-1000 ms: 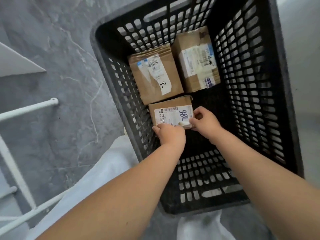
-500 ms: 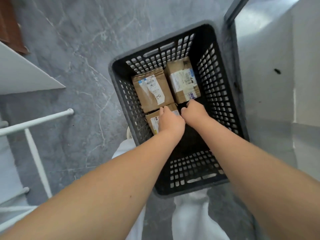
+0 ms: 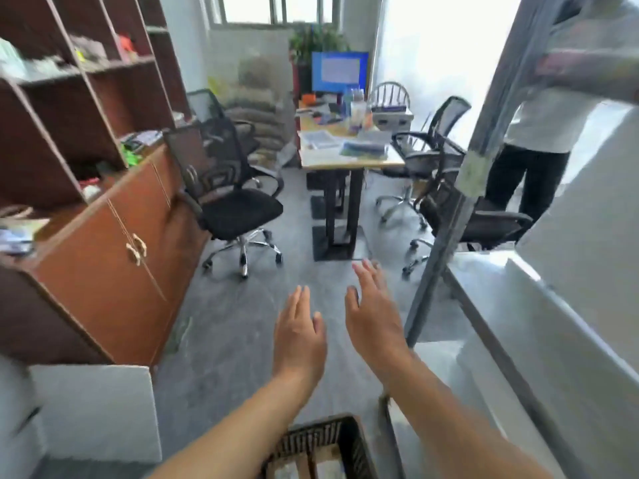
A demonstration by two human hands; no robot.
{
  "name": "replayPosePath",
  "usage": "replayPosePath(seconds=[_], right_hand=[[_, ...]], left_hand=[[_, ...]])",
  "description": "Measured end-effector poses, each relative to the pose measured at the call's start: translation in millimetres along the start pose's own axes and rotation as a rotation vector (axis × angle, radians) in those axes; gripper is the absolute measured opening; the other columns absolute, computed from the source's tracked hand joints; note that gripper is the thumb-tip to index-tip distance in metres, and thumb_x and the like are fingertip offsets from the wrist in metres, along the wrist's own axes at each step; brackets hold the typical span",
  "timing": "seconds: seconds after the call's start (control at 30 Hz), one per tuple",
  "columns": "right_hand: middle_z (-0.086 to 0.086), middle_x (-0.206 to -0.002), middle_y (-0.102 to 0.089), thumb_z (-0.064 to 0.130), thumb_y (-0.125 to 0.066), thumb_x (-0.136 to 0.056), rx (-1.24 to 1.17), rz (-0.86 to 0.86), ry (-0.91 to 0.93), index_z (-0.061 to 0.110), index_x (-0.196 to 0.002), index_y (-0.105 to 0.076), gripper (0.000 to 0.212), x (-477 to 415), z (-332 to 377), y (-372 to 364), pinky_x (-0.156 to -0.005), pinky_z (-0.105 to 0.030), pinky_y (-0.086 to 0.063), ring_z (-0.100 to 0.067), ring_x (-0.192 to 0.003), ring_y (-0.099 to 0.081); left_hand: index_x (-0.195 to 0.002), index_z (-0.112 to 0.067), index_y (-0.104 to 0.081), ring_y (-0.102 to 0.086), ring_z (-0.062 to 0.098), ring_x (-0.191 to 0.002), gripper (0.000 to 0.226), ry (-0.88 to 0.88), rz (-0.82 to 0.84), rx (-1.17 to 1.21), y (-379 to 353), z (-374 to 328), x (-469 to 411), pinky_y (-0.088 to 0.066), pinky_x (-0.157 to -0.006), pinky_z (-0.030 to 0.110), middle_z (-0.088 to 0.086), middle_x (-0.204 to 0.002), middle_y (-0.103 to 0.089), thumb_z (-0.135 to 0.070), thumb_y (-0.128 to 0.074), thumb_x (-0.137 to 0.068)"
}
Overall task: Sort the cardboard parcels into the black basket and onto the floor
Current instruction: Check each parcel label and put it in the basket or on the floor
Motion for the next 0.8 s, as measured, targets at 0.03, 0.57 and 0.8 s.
replayPosePath(seconds=[0.03,0.57,0.8], right_hand=[[0.006,-0.162,-0.020,0.019,-0.039,-0.102,0.017,-0.076,0.072,0.017,-0.153,-0.032,0.052,5,33,29,-0.123,-0.029,-0.012,-0.008,-0.151,-0.007],[0.005,-0.164,-0.011,0.022,-0.045,-0.100,0.299,-0.423,0.296,0.019,-0.157,-0.018,0.063,59,229,205,-0.124,-0.039,0.000,-0.009,-0.152,0.001],[0.006,-0.165,-0.007,0.026,-0.038,-0.101,0.264,-0.436,-0.050,0.018,-0.157,-0.016,0.060,109,215,166,-0.122,-0.041,0.009,-0.007,-0.151,0.006]], left_hand=[[-0.155,-0.015,-0.021,-0.012,0.010,-0.150,0.056,-0.050,-0.059,0.011,31,-25,7,-0.002,-0.119,0.028,-0.001,-0.163,-0.018,-0.025,-0.033,-0.101],[-0.157,-0.016,-0.014,0.000,0.006,-0.150,0.058,-0.551,-0.341,-0.021,254,-179,29,0.000,-0.123,0.041,-0.005,-0.164,-0.009,-0.025,-0.030,-0.102],[-0.157,-0.020,-0.002,0.011,0.004,-0.149,0.062,-0.677,-0.081,-0.063,229,-152,63,0.010,-0.121,0.038,-0.008,-0.164,0.007,-0.036,-0.019,-0.100]])
Point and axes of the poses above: each hand's wrist, its own x-axis away from the middle knuckle, its own y-axis out of the back of the hand, z = x × y, the point moved 4 cm from there along -x, towards the middle knuckle
